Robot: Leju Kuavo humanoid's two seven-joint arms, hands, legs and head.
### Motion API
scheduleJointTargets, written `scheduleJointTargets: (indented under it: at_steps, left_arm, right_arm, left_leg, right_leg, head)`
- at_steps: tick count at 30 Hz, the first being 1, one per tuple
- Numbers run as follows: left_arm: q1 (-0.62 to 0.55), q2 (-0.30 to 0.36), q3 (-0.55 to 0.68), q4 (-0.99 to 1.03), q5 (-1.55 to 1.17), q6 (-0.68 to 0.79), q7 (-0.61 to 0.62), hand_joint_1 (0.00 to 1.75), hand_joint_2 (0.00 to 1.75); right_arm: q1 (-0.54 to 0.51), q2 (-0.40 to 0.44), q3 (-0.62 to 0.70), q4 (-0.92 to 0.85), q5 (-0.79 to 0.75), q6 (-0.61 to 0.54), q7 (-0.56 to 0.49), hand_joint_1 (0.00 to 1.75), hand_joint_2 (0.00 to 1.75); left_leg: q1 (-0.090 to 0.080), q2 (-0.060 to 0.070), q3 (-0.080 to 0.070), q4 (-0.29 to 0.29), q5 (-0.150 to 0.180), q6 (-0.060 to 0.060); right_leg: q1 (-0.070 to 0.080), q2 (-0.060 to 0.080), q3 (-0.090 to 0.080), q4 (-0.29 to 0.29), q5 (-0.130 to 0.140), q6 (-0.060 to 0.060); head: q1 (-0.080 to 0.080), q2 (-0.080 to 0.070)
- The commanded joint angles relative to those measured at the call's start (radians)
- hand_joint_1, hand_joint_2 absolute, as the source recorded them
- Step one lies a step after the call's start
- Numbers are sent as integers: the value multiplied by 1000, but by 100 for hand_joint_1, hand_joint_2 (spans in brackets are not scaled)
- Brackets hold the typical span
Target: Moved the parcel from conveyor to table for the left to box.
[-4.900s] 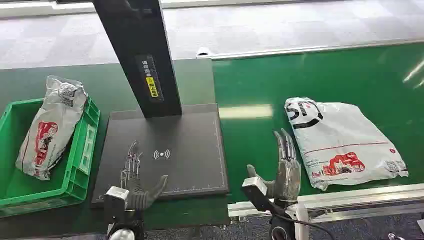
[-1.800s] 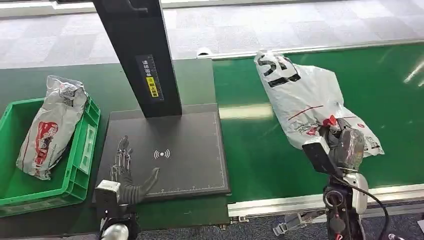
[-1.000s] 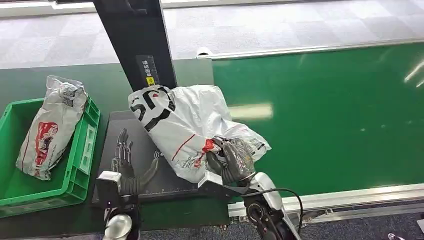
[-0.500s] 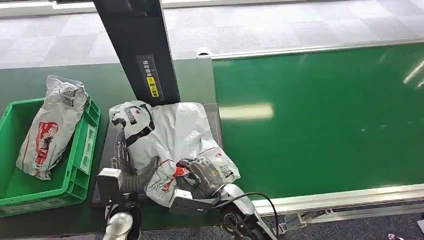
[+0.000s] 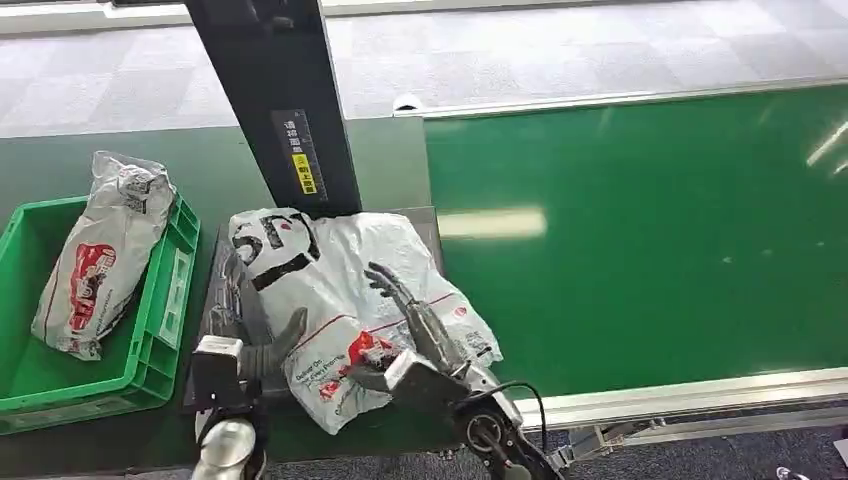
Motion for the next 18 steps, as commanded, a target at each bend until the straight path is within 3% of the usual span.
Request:
scheduleJointTargets:
  at_steps: [1,10,11,14,18]
  left_arm:
    - [-17,33,34,-24,-8,-5,8,0,175]
    - [-17,33,34,-24,-8,-5,8,0,175]
    - [-15,32,39,-31,-28,18,-14,0,175]
    - [2,53,110,-153,-63,55,-39,0,175]
    - [29,66,183,-307,-87,65,-59,0,175]
  right_arm:
    - [27,-55,-50,-123,-17,14,-4,0,175]
    - [27,-55,-50,-123,-17,14,-4,0,175]
    - [35,-47,-68,-135,-55,7,-40,0,175]
    - [107,-84,-166,-315,-177,-6,-80,0,175]
    - [186,-94,-303,-451,-188,-28,-74,0,175]
  left_leg:
    - [0,0,-2,0,2,1]
    - [0,0,-1,0,1,1]
    - [0,0,0,0,1,0]
    - [0,0,-2,0,1,1]
    - [0,-1,-4,1,1,1]
  right_leg:
    - [0,-2,-1,-1,1,0]
    - [0,-1,-1,0,1,0]
    - [0,-1,0,0,0,0]
    - [0,-2,-1,0,1,0]
    - [0,-4,-2,1,0,0]
  head:
    - [0,0]
    - [0,0]
    - [0,0]
    - [0,0]
    - [0,0]
